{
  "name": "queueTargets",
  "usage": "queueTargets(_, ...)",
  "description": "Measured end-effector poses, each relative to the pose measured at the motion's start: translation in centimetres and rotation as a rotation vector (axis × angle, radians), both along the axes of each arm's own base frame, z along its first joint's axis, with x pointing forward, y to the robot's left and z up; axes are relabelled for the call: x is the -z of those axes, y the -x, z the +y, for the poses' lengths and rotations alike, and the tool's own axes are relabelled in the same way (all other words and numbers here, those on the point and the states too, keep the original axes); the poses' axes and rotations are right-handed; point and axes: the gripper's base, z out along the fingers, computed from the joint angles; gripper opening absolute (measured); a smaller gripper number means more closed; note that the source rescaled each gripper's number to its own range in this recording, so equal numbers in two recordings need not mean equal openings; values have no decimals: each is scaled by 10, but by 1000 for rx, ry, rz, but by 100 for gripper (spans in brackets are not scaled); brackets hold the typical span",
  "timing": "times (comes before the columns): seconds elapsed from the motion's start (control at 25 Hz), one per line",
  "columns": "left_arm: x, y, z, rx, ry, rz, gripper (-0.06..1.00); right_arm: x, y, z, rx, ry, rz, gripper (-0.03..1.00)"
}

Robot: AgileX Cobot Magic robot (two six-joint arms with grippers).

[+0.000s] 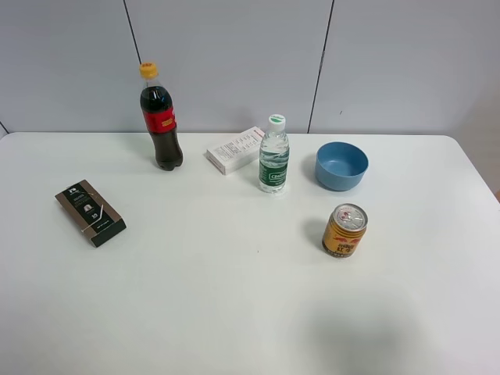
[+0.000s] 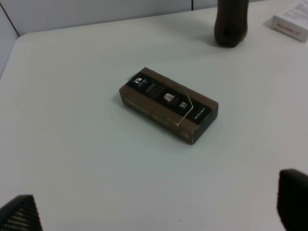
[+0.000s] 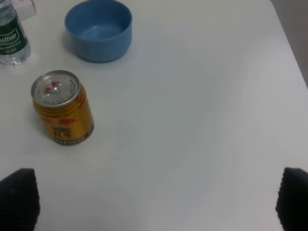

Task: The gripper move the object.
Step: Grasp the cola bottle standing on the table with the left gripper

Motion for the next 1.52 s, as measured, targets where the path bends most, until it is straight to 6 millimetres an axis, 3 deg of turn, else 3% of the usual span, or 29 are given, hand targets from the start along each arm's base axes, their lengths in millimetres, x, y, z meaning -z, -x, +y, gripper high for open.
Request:
queueTargets(0.48, 0, 0, 0, -2, 3, 0, 100, 0, 0, 0, 0, 0, 0, 100)
queueTargets(0.64, -1, 0, -1, -28, 83, -10, 100, 0, 0, 0, 0, 0, 0, 100)
queueTargets(1.04, -56, 8, -12, 65, 202, -398, 100, 0, 0, 0, 0, 0, 0, 100)
queueTargets(1.52, -64, -45, -20, 259, 89, -254, 100, 0, 0, 0, 0, 0, 0, 100)
